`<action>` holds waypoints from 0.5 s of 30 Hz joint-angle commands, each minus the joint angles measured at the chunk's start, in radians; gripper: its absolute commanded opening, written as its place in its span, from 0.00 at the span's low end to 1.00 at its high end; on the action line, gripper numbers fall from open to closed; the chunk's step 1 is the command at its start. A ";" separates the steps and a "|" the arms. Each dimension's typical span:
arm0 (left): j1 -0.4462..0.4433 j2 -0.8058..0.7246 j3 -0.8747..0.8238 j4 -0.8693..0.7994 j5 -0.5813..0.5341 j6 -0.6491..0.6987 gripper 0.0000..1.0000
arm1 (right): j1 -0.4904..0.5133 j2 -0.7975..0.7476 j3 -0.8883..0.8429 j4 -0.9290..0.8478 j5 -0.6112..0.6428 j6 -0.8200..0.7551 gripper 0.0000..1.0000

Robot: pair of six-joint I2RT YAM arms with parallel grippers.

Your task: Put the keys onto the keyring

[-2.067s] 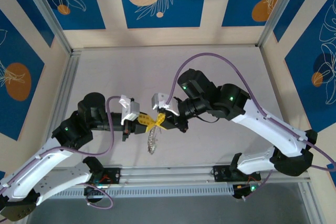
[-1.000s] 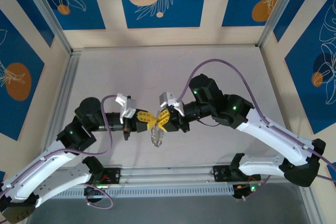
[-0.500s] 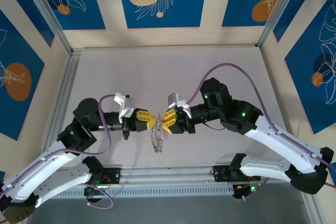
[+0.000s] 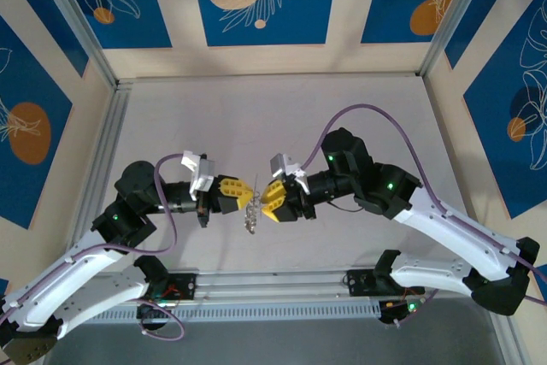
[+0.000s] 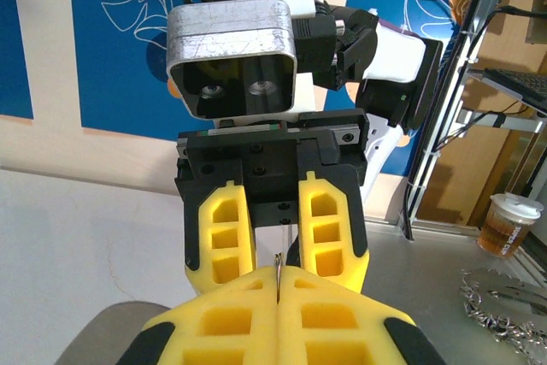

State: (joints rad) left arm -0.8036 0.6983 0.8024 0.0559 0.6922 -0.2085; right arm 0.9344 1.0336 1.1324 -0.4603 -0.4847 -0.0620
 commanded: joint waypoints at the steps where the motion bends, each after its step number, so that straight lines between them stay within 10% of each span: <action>1: -0.003 -0.014 0.003 0.061 0.027 -0.011 0.00 | -0.003 -0.031 -0.023 0.042 -0.051 0.020 0.29; 15: -0.003 -0.014 0.007 0.051 0.043 -0.010 0.00 | -0.062 -0.030 -0.011 0.113 -0.148 0.069 0.20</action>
State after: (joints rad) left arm -0.8036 0.6983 0.8024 0.0669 0.7067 -0.2111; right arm 0.8848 1.0172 1.1141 -0.3809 -0.5625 -0.0196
